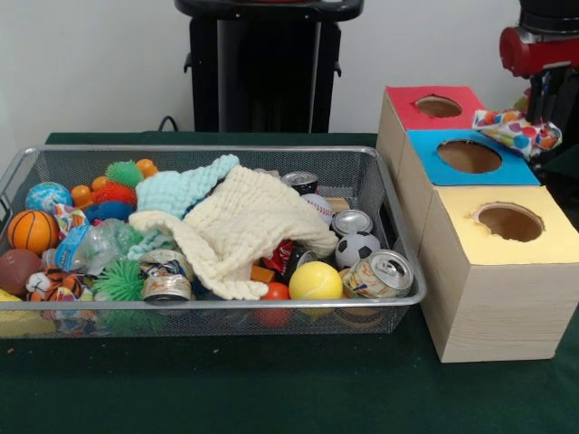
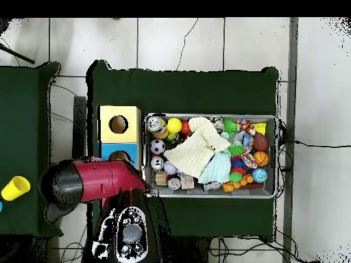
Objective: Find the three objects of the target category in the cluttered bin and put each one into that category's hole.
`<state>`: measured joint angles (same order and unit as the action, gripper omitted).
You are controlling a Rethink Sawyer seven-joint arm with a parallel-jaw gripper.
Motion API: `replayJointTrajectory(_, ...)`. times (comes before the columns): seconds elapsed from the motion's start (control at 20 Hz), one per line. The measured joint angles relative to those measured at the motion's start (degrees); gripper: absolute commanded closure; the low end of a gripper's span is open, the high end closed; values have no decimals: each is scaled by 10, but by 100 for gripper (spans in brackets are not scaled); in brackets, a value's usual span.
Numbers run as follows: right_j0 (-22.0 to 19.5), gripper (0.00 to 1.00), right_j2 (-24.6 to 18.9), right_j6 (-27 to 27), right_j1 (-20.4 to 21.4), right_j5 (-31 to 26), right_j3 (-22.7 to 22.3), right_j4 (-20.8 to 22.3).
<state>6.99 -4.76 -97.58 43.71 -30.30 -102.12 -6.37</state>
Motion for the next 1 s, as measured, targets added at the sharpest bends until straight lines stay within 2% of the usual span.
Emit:
replayJointTrajectory(0.6,21,100,15,-4,-41,0,20,-33)
replayJointTrajectory(1.0,38,100,32,-5,-23,-34,31,-58)
